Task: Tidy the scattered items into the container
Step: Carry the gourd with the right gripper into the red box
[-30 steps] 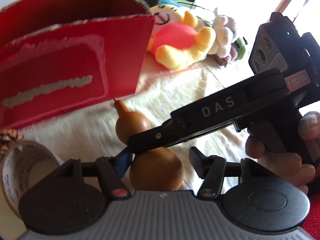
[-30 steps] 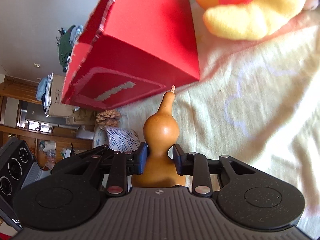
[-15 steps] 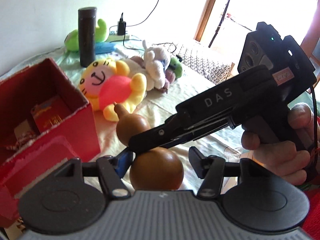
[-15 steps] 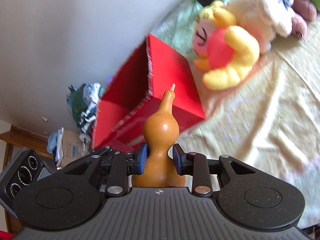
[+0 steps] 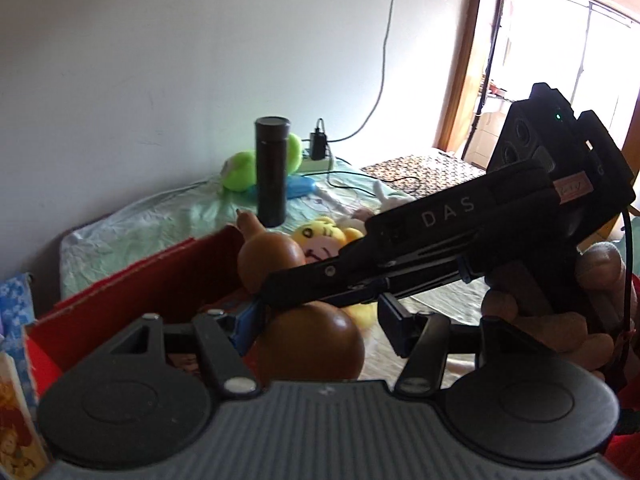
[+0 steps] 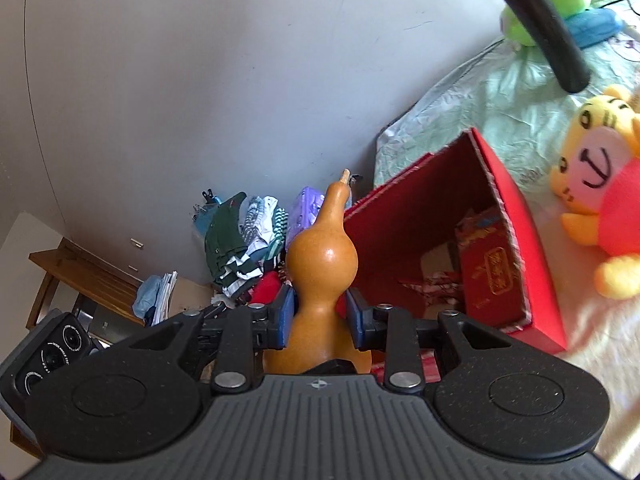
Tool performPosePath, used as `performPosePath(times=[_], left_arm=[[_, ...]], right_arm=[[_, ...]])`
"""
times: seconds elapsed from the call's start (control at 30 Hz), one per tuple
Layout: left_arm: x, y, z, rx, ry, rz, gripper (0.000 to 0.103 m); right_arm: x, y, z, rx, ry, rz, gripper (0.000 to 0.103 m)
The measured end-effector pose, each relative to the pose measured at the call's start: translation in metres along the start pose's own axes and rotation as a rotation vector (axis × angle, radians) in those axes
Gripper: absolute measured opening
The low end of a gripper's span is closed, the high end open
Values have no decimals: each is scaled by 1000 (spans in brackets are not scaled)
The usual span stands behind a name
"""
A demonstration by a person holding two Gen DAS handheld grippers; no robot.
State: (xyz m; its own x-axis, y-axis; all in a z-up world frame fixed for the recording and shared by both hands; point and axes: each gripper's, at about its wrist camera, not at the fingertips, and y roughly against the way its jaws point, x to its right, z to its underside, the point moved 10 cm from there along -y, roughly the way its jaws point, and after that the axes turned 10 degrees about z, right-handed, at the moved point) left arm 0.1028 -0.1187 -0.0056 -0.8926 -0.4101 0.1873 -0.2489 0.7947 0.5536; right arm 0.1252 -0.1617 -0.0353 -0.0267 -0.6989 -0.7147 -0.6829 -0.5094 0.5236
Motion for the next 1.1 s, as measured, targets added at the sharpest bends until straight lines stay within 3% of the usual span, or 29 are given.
performPosePath(times=[0.2, 0.5, 0.8, 1.1], left_arm=[[-64, 9, -4, -7, 49, -100, 60], [-133, -25, 42, -140, 221, -99, 60], [-161, -53, 78, -270, 296, -133, 60], [-161, -71, 101, -406, 353, -120, 60]], right_arm=[[-20, -56, -16, -64, 49, 0, 31], [8, -131, 0, -271, 41, 94, 31], [23, -162, 17, -382, 66, 137, 31], [39, -173, 28, -481, 87, 226, 30]])
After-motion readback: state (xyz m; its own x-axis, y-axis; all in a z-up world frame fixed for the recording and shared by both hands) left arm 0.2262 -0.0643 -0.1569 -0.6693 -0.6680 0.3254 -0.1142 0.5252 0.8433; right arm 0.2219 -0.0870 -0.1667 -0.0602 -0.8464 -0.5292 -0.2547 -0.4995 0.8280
